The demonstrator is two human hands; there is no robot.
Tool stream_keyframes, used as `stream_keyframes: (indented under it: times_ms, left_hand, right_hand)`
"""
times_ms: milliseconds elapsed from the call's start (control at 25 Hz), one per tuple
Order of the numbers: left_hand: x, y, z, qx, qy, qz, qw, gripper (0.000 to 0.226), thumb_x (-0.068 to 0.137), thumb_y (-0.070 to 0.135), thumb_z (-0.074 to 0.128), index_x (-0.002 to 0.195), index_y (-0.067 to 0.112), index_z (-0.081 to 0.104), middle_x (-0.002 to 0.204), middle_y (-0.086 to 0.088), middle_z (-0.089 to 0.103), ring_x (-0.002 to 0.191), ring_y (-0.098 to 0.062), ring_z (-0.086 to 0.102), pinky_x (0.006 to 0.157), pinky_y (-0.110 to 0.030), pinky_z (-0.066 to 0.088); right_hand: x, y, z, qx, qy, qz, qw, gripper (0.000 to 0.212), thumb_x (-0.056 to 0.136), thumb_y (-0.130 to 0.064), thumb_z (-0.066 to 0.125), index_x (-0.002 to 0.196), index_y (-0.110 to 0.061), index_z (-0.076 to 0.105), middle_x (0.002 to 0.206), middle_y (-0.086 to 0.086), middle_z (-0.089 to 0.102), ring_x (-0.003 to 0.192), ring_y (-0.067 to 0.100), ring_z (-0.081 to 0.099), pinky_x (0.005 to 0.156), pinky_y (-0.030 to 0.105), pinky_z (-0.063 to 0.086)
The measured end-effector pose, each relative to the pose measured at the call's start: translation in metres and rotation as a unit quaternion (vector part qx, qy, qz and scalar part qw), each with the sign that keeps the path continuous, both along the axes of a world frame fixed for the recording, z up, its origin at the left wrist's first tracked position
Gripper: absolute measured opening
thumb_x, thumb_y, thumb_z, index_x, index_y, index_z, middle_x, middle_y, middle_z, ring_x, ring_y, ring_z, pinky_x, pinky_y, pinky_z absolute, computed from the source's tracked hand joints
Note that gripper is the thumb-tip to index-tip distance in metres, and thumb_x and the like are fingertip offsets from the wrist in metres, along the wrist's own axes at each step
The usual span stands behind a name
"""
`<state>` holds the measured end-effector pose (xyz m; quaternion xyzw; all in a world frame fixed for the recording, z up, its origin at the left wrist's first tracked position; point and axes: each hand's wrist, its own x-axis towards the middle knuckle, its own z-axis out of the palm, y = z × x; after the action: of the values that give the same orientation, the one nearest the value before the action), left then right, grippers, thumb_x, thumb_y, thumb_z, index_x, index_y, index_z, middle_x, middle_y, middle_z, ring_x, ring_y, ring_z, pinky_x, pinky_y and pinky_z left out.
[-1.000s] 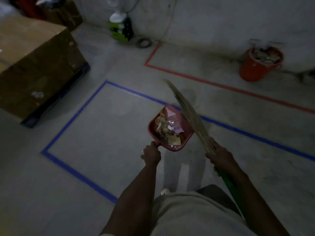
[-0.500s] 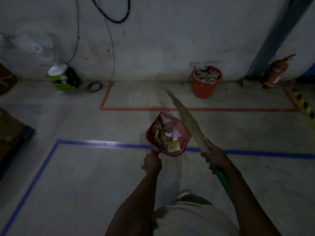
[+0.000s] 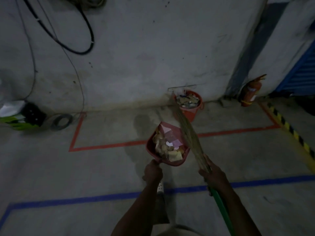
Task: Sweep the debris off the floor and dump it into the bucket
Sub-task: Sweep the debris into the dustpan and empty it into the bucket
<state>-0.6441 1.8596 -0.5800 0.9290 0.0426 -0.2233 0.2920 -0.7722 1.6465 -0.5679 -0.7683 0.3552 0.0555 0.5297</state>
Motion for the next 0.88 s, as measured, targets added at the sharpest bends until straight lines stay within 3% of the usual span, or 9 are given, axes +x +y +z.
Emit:
stream_keyframes:
  times_ms: [80, 160, 280, 400, 560, 640, 760, 880]
  left_hand:
    - [0.059, -0.033, -0.011, -0.006, 0.007, -0.024, 1.000, 0.033, 0.095, 0.014, 0.046, 0.125, 0.021, 0.060, 0.123, -0.009, 0.065, 0.115, -0.030, 0.060, 0.094, -0.041, 0.051]
    - [0.117, -0.065, -0.017, -0.020, 0.014, -0.036, 0.999, 0.034, 0.097, 0.017, 0.045, 0.127, 0.024, 0.059, 0.127, -0.009, 0.063, 0.119, -0.030, 0.058, 0.097, -0.042, 0.050]
    - [0.202, -0.112, -0.009, -0.014, 0.014, -0.067, 0.998, 0.037, 0.098, 0.019, 0.046, 0.133, 0.027, 0.055, 0.133, -0.009, 0.058, 0.125, -0.031, 0.054, 0.100, -0.043, 0.048]
    - [0.278, -0.156, 0.014, -0.020, -0.012, -0.119, 0.993, 0.038, 0.096, 0.014, 0.047, 0.133, 0.021, 0.054, 0.132, -0.010, 0.059, 0.125, -0.029, 0.054, 0.099, -0.038, 0.047]
    - [0.352, -0.199, 0.023, -0.023, -0.024, -0.155, 0.987, 0.040, 0.094, 0.007, 0.048, 0.129, 0.020, 0.061, 0.128, -0.009, 0.064, 0.119, -0.029, 0.059, 0.096, -0.035, 0.049]
    - [0.382, -0.223, 0.019, -0.029, -0.010, -0.132, 0.991, 0.043, 0.092, 0.007, 0.049, 0.127, 0.027, 0.064, 0.126, -0.008, 0.065, 0.116, -0.029, 0.061, 0.093, -0.035, 0.051]
    - [0.416, -0.257, 0.006, -0.009, 0.018, -0.117, 0.993, 0.045, 0.092, 0.009, 0.048, 0.128, 0.033, 0.062, 0.127, -0.006, 0.064, 0.117, -0.029, 0.059, 0.095, -0.037, 0.050]
    - [0.461, -0.296, -0.013, 0.010, 0.028, -0.098, 0.995, 0.046, 0.093, 0.010, 0.048, 0.129, 0.034, 0.061, 0.130, -0.004, 0.063, 0.120, -0.027, 0.058, 0.096, -0.035, 0.050]
  right_hand:
    - [0.049, -0.028, -0.009, -0.003, -0.013, -0.011, 1.000, 0.078, 0.092, -0.025, 0.072, 0.153, -0.049, 0.030, 0.115, 0.005, 0.070, 0.073, 0.022, 0.069, 0.062, 0.035, 0.059]
    - [0.098, -0.052, -0.013, 0.004, -0.005, -0.036, 0.999, 0.075, 0.092, -0.026, 0.071, 0.147, -0.057, 0.030, 0.098, 0.006, 0.072, 0.062, 0.023, 0.068, 0.050, 0.032, 0.055]
    - [0.167, -0.083, -0.005, 0.001, -0.005, -0.065, 0.998, 0.072, 0.092, -0.029, 0.068, 0.146, -0.059, 0.031, 0.085, 0.005, 0.071, 0.048, 0.020, 0.065, 0.043, 0.027, 0.050]
    - [0.222, -0.112, 0.012, 0.004, -0.018, -0.082, 0.996, 0.073, 0.094, -0.025, 0.066, 0.150, -0.055, 0.030, 0.086, 0.007, 0.072, 0.053, 0.024, 0.067, 0.044, 0.028, 0.051]
    - [0.277, -0.149, 0.020, 0.012, -0.008, -0.109, 0.994, 0.072, 0.094, -0.028, 0.065, 0.143, -0.063, 0.026, 0.091, 0.006, 0.072, 0.051, 0.020, 0.066, 0.044, 0.028, 0.051]
    - [0.304, -0.178, 0.011, 0.011, 0.000, -0.111, 0.994, 0.075, 0.093, -0.028, 0.066, 0.149, -0.058, 0.026, 0.106, 0.005, 0.071, 0.063, 0.016, 0.069, 0.050, 0.028, 0.054]
    - [0.348, -0.226, -0.009, 0.000, 0.031, -0.098, 0.995, 0.077, 0.092, -0.032, 0.067, 0.154, -0.050, 0.027, 0.125, 0.006, 0.068, 0.092, 0.023, 0.070, 0.072, 0.036, 0.061]
    - [0.400, -0.284, -0.032, 0.018, 0.031, -0.091, 0.995, 0.076, 0.091, -0.031, 0.069, 0.152, -0.053, 0.029, 0.119, 0.008, 0.069, 0.091, 0.026, 0.070, 0.072, 0.039, 0.061]
